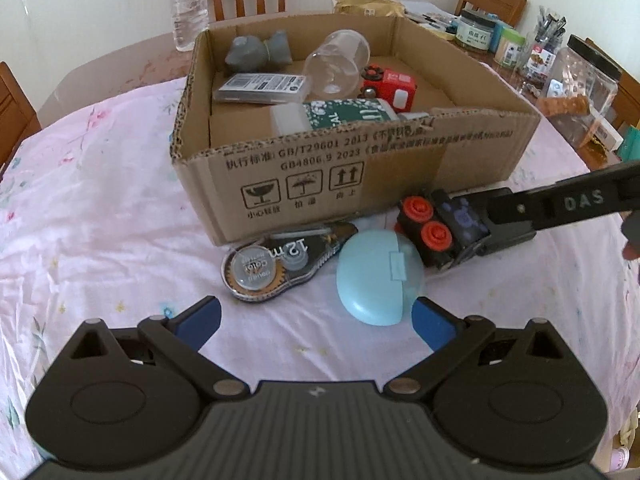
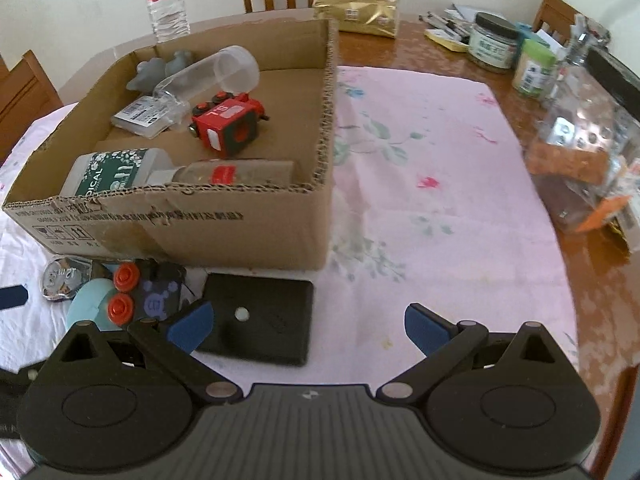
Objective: Organize rigid objects
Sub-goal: 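Move the left tool to the light blue round case while the right tool reaches the black square pad, then grasp the light blue case with the left tool while the right tool grasps the black pad, then drop the black pad into the box with the right tool while the left tool carries the case, then lower the light blue case into the box and open the left tool, then move the left tool toward the correction tape while the right tool grasps the black button cube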
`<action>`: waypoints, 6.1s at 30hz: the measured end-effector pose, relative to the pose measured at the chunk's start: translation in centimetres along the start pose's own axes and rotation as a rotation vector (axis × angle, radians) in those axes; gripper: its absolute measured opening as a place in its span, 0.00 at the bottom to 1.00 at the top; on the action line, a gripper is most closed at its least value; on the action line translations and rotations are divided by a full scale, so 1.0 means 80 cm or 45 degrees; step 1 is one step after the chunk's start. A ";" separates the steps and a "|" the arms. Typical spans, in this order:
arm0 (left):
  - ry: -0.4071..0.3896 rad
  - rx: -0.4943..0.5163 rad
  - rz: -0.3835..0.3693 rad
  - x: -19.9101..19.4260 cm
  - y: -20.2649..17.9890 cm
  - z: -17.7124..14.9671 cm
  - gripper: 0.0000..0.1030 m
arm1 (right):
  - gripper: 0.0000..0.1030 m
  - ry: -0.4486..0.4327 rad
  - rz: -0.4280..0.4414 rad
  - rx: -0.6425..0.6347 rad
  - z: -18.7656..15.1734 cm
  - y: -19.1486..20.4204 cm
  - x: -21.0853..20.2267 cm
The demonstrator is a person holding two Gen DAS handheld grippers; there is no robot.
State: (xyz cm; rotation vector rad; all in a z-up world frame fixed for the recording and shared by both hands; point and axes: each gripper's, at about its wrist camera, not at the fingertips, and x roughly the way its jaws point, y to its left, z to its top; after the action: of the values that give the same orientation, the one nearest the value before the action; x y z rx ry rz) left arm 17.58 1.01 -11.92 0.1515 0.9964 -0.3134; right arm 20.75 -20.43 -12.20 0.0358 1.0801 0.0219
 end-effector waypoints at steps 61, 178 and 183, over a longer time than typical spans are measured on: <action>-0.065 -0.028 0.016 0.001 -0.037 -0.009 0.51 | 1.00 -0.087 0.069 -0.296 -0.027 -0.020 0.006; -0.216 0.108 0.126 -0.028 0.035 0.181 0.98 | 1.00 -0.171 0.073 -0.195 0.060 -0.028 -0.112; -0.231 0.060 0.165 -0.056 0.044 0.160 0.98 | 1.00 -0.169 0.090 -0.197 0.056 -0.018 -0.110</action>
State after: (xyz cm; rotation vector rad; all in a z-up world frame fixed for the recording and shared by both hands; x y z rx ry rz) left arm 26.76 1.75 -1.33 0.2258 0.7957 -0.2276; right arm 20.59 -22.24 -2.42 -0.0637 0.9417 0.1646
